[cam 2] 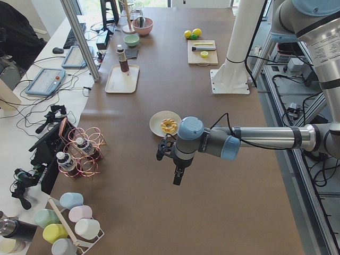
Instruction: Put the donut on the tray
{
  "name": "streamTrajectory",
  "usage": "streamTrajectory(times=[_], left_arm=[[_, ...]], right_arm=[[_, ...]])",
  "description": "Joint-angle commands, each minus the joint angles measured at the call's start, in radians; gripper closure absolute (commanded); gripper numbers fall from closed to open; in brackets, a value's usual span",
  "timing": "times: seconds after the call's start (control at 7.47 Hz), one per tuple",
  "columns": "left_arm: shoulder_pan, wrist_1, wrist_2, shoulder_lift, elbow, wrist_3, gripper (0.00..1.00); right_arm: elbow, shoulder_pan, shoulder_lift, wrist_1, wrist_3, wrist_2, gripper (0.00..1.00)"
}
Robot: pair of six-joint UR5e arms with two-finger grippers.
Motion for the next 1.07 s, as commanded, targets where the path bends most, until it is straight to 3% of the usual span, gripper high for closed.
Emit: streamTrajectory(times=[0.0,0.94], left_arm=[[0.002,0.000,0.001,0.000,0.001,-0.001,0.02],[0.003,-0.003,0.001,0.000,0.005,-0.001,0.02]], right_arm=[[0.006,0.000,-0.014,0.001,-0.014,0.002,0.01],[0.001,0.015,-0.018,0.000,-0.015,0.055,0.01]])
